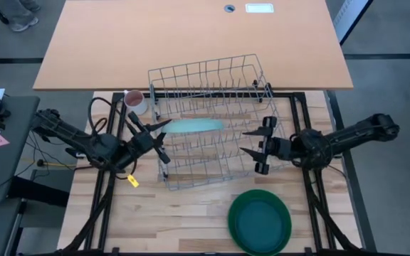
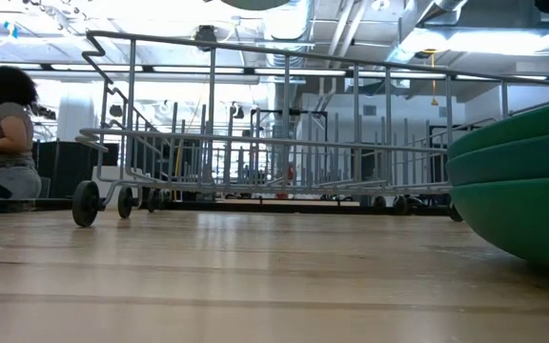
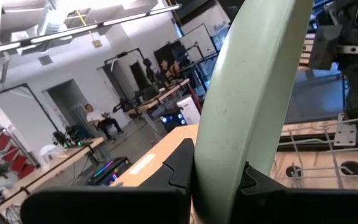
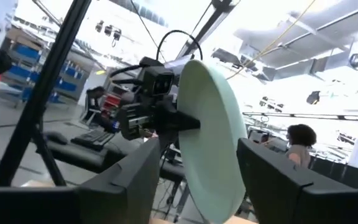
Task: Sort dishes
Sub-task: Put the light green plate in the dish rack
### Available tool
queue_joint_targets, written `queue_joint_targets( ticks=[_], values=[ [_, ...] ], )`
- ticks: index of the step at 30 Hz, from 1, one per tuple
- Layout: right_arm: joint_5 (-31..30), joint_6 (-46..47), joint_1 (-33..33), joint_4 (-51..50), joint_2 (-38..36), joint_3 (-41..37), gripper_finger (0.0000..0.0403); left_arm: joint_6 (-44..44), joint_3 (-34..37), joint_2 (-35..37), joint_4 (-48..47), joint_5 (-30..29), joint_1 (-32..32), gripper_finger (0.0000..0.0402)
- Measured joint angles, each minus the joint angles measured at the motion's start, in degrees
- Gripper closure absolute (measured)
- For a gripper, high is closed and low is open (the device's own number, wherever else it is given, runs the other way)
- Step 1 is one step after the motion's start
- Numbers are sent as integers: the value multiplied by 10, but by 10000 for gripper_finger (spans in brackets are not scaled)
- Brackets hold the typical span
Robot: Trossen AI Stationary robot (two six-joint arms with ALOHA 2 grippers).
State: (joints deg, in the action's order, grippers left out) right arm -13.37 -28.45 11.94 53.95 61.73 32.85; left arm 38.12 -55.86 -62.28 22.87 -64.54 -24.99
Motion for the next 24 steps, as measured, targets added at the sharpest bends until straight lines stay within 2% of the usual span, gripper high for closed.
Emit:
queue_joint_targets(
  ticks=[5,8,18,24],
  values=[
    [-1,-28,0,-25,52,40,144,-27,0,0,-14,26,0,378],
    [-26,-61,0,-26,81,62,139,-43,0,0,-31,29,0,378],
    [-109,-113,0,-28,128,102,140,-51,0,0,-43,9,-9,377],
    [-121,-115,-1,-19,125,104,171,-74,0,0,-48,30,-8,377]
  ],
)
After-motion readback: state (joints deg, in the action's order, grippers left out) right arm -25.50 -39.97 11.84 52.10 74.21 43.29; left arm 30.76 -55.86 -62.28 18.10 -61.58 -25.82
